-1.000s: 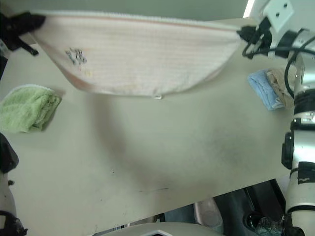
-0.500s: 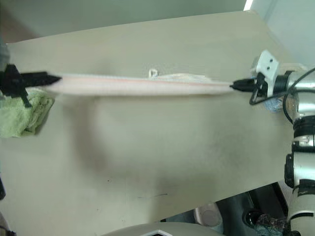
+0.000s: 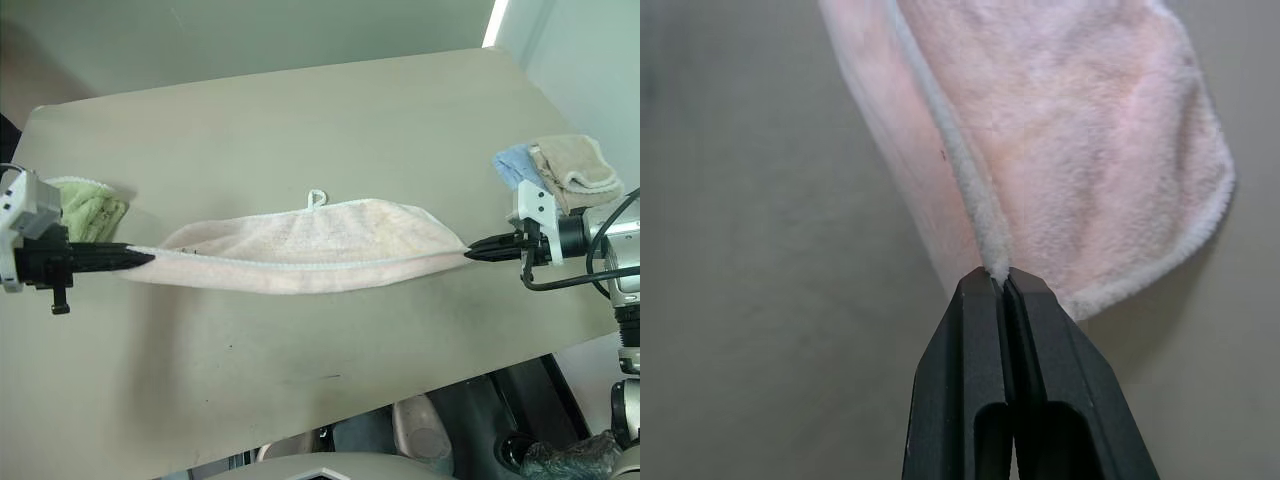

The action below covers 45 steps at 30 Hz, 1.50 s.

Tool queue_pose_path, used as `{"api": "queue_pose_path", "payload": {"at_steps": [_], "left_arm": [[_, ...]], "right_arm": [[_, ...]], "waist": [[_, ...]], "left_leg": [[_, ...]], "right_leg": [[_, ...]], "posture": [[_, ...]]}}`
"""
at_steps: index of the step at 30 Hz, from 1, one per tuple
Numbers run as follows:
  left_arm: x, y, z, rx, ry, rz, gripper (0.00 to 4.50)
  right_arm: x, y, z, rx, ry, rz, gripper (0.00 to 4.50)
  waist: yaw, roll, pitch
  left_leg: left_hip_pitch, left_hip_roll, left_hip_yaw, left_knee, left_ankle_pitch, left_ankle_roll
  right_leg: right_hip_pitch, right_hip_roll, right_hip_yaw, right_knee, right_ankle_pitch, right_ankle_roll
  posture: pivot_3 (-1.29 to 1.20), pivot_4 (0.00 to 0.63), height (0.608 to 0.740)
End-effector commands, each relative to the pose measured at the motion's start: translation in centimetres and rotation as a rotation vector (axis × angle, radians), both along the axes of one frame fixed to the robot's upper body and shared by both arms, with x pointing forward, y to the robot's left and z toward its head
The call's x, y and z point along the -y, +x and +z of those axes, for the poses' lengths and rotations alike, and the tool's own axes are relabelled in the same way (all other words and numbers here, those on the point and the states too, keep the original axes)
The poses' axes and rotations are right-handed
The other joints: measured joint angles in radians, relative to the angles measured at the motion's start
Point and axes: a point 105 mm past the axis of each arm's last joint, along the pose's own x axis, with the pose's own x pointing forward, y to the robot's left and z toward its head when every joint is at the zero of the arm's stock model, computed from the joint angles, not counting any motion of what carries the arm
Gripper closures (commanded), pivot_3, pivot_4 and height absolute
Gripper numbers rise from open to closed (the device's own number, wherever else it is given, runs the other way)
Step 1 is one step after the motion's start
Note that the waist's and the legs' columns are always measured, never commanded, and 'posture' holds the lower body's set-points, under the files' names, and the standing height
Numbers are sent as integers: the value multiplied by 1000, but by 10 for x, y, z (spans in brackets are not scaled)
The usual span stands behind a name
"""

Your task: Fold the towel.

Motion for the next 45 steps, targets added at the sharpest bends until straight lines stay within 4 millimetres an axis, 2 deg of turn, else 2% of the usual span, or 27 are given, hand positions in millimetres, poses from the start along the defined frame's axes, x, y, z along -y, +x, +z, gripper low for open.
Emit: {"api": "queue_pose_path", "payload": {"at_steps": [1, 5, 9, 12, 15, 17, 21, 24, 31, 32, 34, 35, 39, 44, 45], "left_arm": [[1, 0, 5, 34, 13, 17, 4500], [-10, 19, 1, 96, 39, 114, 4500], [-20, 36, 14, 155, -17, 199, 4500], [-26, 47, 20, 195, -32, 241, 4500], [-34, 63, 13, 219, 17, 300, 4500], [-32, 70, 9, 229, 33, 299, 4500], [-28, 80, -2, 224, 68, 291, 4500], [-26, 83, -12, 213, 103, 262, 4500], [-27, 95, -29, 203, 142, 278, 4500], [-26, 97, -30, 204, 138, 281, 4038], [-25, 99, -31, 202, 128, 279, 3599], [-24, 99, -32, 201, 124, 278, 3228], [-23, 100, -32, 194, 105, 277, 1791], [-31, 100, -29, 216, 114, 316, 17], [-37, 100, -26, 227, 116, 348, 0]], "right_arm": [[-4, 7, 14, 82, 5, -9, 4460], [-6, 38, 22, 178, 12, -110, 4460], [-9, 45, 30, 186, 29, -102, 4460], [-9, 59, 36, 226, 31, -140, 4460], [-8, 84, 35, 285, 5, -231, 4460], [-9, 93, 30, 281, -4, -262, 4460], [-13, 103, 18, 271, -29, -281, 4460], [-16, 106, 13, 263, -34, -286, 4460], [-17, 112, 3, 257, -50, -309, 4460], [-17, 112, 2, 256, -51, -312, 4500], [-16, 112, 0, 245, -49, -317, 4062], [-16, 111, -1, 231, -44, -313, 3859], [-15, 111, 0, 222, -33, -321, 2518], [-8, 115, 7, 269, -23, -368, 782], [-4, 116, 13, 302, -12, -385, 407]], "waist": [[1, 0, 0], [1, 0, 0], [6, 0, 0], [8, 0, 0], [8, 0, 0], [8, 0, 0], [9, 0, 0], [9, 0, 0], [10, 0, 0], [10, 0, 0], [10, 0, 0], [10, 0, 0], [9, 0, 0], [7, 0, 0], [7, 0, 0]], "left_leg": [[0, 0, 0, 0, 0, 0], [0, 0, 0, 0, 0, 0], [-1, 1, -1, -2, 0, 0], [-5, 1, -1, -2, 0, 0], [-6, 1, 0, -2, 0, 0], [-6, 1, -1, -2, 0, 0], [-9, 1, -1, -4, 0, 0], [-14, 1, -2, -3, 0, 0], [-21, 1, -2, -2, 1, -1], [-21, 1, -2, -2, 1, -1], [-21, 1, -2, -2, 1, -1], [-21, 1, -2, -2, 1, -1], [-21, 1, -2, -2, 1, -1], [-21, 1, -2, -2, 1, -1], [-21, 1, -2, -2, 1, -1]], "right_leg": [[0, 0, 0, 0, 0, -1], [-2, 1, 0, 1, 1, -2], [-5, 1, -1, 2, 1, -2], [-7, 1, -1, 2, 1, -2], [-8, 1, -1, 1, 1, -2], [-9, 1, -1, 1, 1, -2], [-12, 1, -2, 1, 2, 0], [-18, 1, -2, 0, 7, 8], [-23, 1, -2, -1, 7, 9], [-23, 1, -2, -1, 7, 9], [-23, 0, -2, -1, 7, 9], [-23, 0, -2, -1, 7, 9], [-23, 0, -2, -1, 7, 9], [-23, 0, -2, -1, 7, 9], [-23, 0, -2, -1, 7, 9]], "posture": [[0, 150, 740], [0, 150, 740], [0, 150, 740], [0, 150, 740], [0, 150, 740], [0, 150, 740], [0, 150, 740], [0, 150, 740], [0, 150, 740], [0, 150, 740], [0, 150, 740], [0, 150, 740], [0, 150, 740], [0, 150, 740], [0, 150, 740]]}}
